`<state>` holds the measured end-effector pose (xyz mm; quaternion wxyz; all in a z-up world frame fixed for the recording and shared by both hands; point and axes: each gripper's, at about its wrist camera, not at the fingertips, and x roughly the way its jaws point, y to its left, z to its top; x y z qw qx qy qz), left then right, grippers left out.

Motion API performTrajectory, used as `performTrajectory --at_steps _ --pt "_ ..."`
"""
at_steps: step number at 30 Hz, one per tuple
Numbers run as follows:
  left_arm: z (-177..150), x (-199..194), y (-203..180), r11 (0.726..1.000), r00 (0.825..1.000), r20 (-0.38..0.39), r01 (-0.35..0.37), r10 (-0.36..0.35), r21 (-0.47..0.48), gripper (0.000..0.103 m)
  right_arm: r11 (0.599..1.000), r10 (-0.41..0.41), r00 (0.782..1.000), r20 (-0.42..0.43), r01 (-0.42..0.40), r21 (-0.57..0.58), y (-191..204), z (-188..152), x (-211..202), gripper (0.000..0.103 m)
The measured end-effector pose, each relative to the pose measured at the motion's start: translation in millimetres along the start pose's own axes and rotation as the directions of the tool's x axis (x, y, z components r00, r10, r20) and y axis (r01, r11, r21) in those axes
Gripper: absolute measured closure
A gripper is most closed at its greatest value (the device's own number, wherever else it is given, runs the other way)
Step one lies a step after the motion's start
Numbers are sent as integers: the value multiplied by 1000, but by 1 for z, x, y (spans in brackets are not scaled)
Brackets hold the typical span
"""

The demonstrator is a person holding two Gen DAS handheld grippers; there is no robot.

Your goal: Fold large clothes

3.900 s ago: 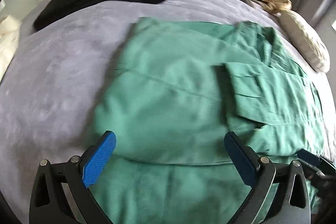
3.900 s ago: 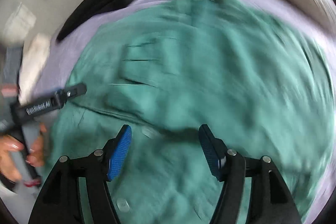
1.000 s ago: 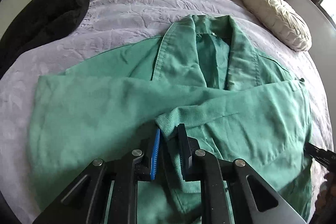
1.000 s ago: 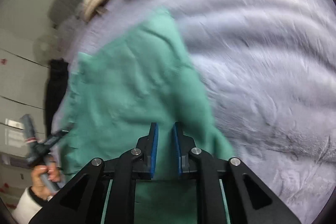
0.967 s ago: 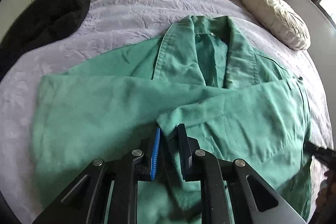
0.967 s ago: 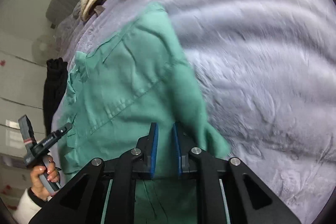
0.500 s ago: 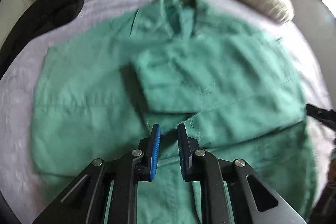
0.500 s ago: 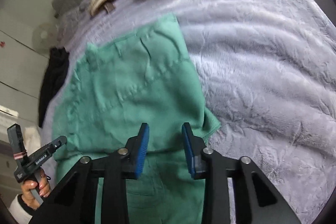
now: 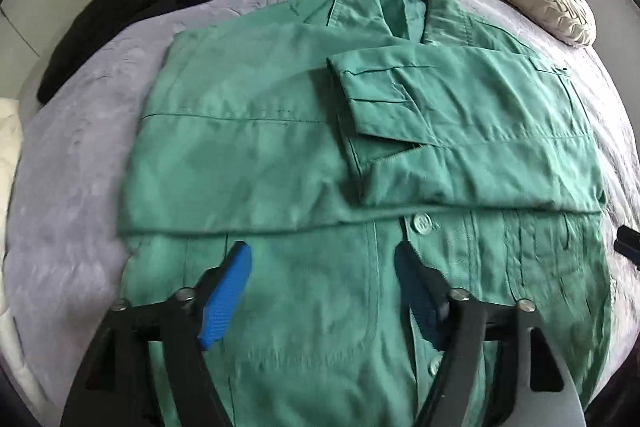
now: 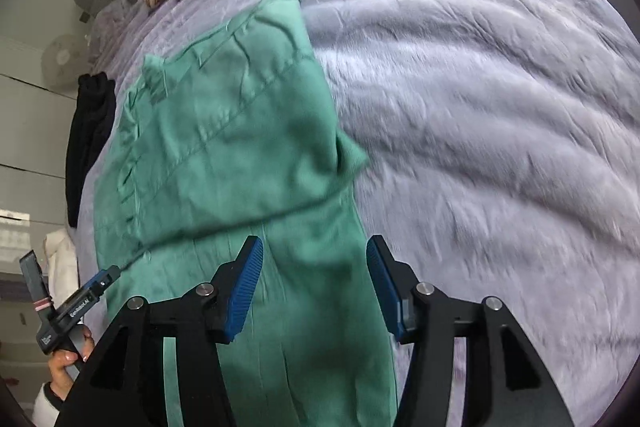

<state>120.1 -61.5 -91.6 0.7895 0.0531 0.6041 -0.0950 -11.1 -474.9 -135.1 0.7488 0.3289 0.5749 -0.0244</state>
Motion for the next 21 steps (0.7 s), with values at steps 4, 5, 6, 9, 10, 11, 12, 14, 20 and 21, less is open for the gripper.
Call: performTrajectory --at_steps 4,5,6,9,10,11,12,14,20,21 --pt "-17 -18 -6 1000 999 -36 -12 12 -10 28 1000 3 999 -39 -2 14 0 -15 -8 37" --pt "-21 -22 -6 1000 999 -45 -8 7 -21 28 1000 2 999 -50 -1 14 0 -19 -10 37" --pt "-27 -27 -6 999 999 -52 -8 6 -34 28 1000 1 998 -59 -1 13 1 -22 -13 37" --pt "-39 -40 -6 997 998 -44 -42 40 -65 0 1000 7 997 -79 -7 4 5 -32 -22 29" --pt "-44 -48 -7 995 998 -21 -65 63 -81 0 1000 10 997 -83 -11 -4 7 -35 -25 23" --pt "-49 -54 -8 993 997 -18 -76 75 -85 0 1000 13 997 -83 -14 -14 10 -38 -28 22" --pt "-51 -56 -7 993 997 -22 -81 80 -85 0 1000 9 996 -85 -11 -28 13 -42 -32 22" --pt "-59 -63 -9 992 995 -36 -93 90 -88 0 999 7 996 -92 -11 -48 17 -49 -38 22" --pt "-83 -79 -21 994 995 -71 -80 75 -75 0 993 35 994 -102 -46 -113 29 -70 -51 0" --pt "-87 -81 -22 994 994 -77 -78 72 -77 0 991 39 994 -101 -51 -122 30 -73 -53 0"
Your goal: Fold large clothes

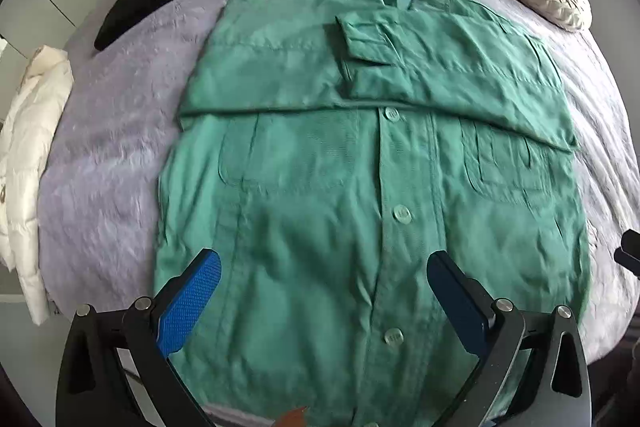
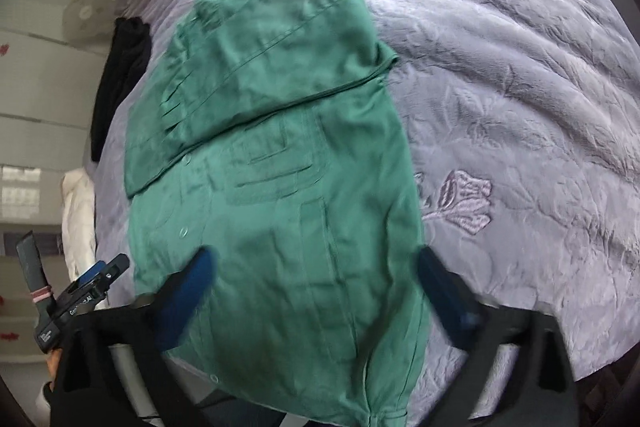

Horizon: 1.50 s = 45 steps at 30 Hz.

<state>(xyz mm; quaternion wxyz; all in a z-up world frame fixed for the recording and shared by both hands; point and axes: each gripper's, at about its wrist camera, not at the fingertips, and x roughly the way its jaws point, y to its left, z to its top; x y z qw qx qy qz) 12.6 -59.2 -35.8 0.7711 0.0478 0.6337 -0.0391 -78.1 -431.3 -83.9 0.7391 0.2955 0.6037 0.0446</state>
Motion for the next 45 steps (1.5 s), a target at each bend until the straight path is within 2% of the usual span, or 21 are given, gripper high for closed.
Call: performTrajectory --at_steps 9,14,26,31,45 --pt "-29 -14 -12 1000 1000 -13 13 -13 1 0 999 44 997 -67 -45 -20 8 -15 2 0" --pt "-34 -17 -14 998 998 -30 48 -48 28 0 997 71 994 -85 -70 11 7 -20 -1 0" --pt "-52 -14 7 998 997 -51 51 -50 24 0 992 72 992 -105 -61 111 5 -48 6 0" --pt "-72 -10 23 998 998 -55 36 -34 43 0 989 77 992 -99 -63 132 12 -69 17 0" --pt "-138 -7 76 999 996 -84 39 -37 28 0 981 68 993 -97 -49 187 28 -160 27 0"
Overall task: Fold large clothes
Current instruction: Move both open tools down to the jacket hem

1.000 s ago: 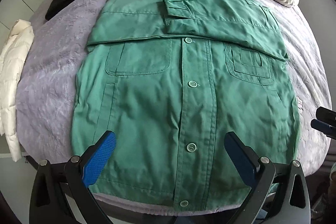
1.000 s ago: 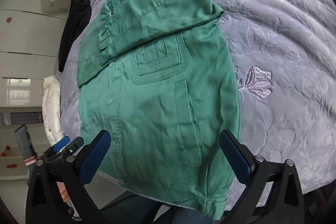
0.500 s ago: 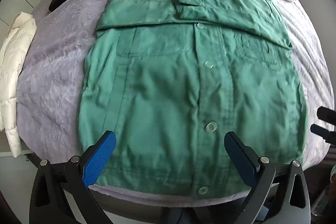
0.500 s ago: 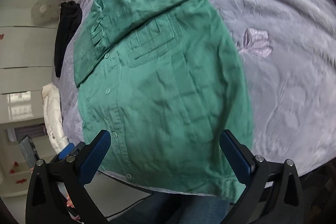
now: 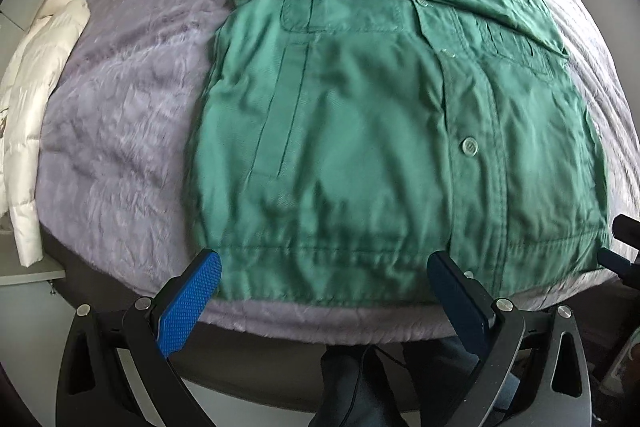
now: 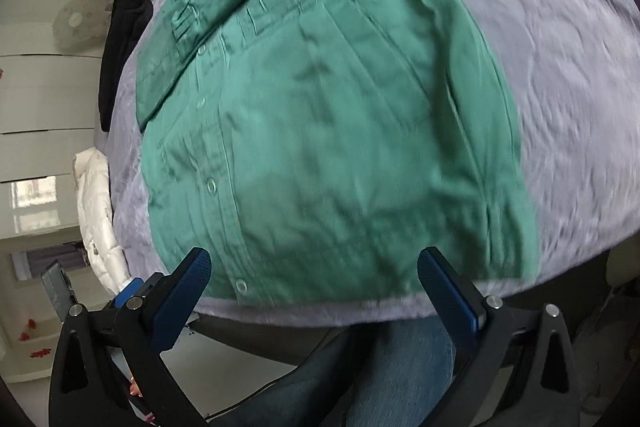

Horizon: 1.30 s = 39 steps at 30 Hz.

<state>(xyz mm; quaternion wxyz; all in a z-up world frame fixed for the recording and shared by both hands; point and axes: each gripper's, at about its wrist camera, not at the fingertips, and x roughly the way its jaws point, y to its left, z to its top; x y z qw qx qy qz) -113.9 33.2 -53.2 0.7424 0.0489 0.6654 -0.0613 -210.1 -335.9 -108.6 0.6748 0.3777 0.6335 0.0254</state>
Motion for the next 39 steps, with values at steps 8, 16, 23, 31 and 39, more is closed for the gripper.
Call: performTrajectory --at_steps 8,16,23,31,39 --pt "-7 -4 11 1000 1000 19 -1 1 2 0 1000 -3 1000 18 3 -7 6 -8 -2 0" --pt "-8 -5 10 1000 1000 22 4 -4 6 0 1000 -2 1000 27 2 -4 8 -9 -4 0" --pt "-13 7 18 1000 1000 -12 12 -12 -9 0 1000 -8 1000 28 8 18 0 -12 -6 0" --pt "-15 22 48 997 999 -29 19 -21 -69 0 997 -14 999 47 11 74 -22 -10 -14 0" --pt "-9 47 92 988 998 -21 49 -53 -147 0 982 -44 986 161 13 189 -67 7 -44 0"
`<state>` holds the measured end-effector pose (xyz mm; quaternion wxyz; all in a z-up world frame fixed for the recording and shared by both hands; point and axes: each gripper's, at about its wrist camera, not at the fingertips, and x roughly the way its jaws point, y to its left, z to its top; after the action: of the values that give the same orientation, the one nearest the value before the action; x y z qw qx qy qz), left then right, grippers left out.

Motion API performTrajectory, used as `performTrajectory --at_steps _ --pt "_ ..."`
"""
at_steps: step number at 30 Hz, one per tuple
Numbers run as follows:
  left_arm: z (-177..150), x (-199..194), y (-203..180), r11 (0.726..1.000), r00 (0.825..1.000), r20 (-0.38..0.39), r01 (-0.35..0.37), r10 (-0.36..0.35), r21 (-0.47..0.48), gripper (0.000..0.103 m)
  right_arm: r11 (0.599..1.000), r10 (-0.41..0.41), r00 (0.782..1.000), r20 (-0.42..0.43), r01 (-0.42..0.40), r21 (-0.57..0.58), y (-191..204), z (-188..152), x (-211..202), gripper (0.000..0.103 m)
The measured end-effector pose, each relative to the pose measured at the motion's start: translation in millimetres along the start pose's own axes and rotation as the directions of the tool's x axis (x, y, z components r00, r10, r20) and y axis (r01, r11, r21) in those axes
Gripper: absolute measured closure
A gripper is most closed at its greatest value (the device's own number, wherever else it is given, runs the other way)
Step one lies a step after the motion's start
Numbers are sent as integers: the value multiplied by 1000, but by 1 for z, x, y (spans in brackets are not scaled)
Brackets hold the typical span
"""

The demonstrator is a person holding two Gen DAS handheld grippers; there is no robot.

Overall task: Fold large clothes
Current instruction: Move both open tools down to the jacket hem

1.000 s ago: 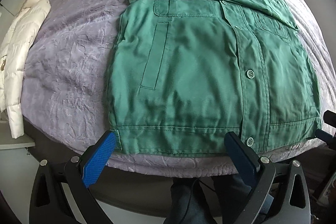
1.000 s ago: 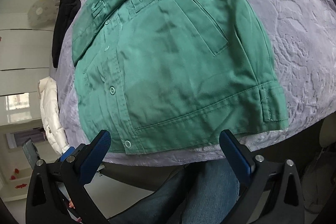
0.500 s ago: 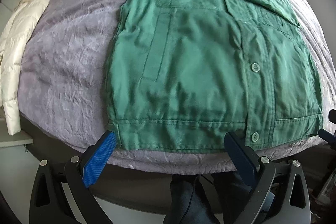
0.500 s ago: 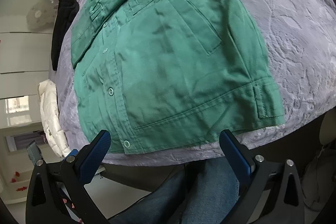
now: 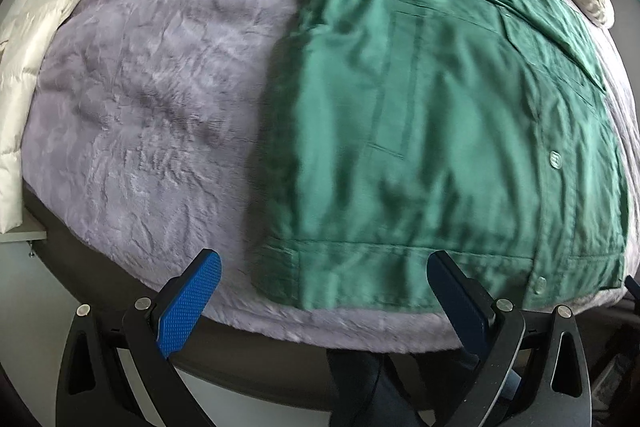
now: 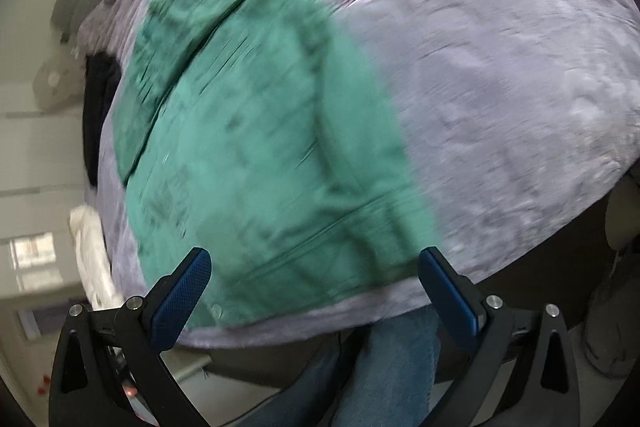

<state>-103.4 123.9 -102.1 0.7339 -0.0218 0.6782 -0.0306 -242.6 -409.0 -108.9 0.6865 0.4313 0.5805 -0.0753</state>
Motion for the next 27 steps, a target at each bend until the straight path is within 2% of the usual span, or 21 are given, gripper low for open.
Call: performTrajectory --at_steps 2,5,7,12,14,16,17,19,20,21,22,23,26,27 --pt "4 8 10 1000 1000 -6 25 -25 -16 0 1000 7 1000 15 -8 30 -11 6 -1 0" --pt "16 20 21 993 993 -26 112 -113 -47 0 997 48 999 5 -49 62 -25 14 9 0" --pt "22 28 25 987 989 -27 146 -148 -62 0 996 60 998 -3 -60 66 -27 15 13 0" --pt "32 46 20 983 983 -56 171 -174 -62 0 994 78 994 -81 -72 76 -24 17 48 0" --pt "30 49 21 984 982 -59 176 -177 -35 0 992 115 990 -87 -110 66 -15 16 50 0" --pt "30 51 17 981 979 -63 193 -194 -19 0 968 246 965 -91 -240 73 -6 16 46 0" --pt "31 53 14 980 978 -65 198 -199 -16 0 941 334 938 -95 -325 91 -3 16 45 0" --pt "29 54 8 983 981 -65 185 -184 7 0 902 426 899 -102 -413 122 -1 16 47 0" --pt "28 54 6 984 982 -65 177 -175 20 0 900 431 897 -101 -418 128 -1 16 49 0" --pt "27 54 3 985 983 -64 172 -170 25 0 912 402 910 -103 -389 128 -2 17 52 0" --pt "27 55 1 986 984 -64 167 -165 29 0 912 402 910 -103 -389 128 -2 17 52 0" --pt "26 54 0 986 985 -64 165 -162 31 0 931 356 927 -115 -341 132 -6 16 59 0" --pt "25 54 -3 986 984 -62 168 -166 24 0 932 348 929 -124 -329 153 -10 15 65 0" --pt "14 56 -20 986 984 -60 167 -166 18 0 931 348 930 -120 -329 155 -10 13 66 0"
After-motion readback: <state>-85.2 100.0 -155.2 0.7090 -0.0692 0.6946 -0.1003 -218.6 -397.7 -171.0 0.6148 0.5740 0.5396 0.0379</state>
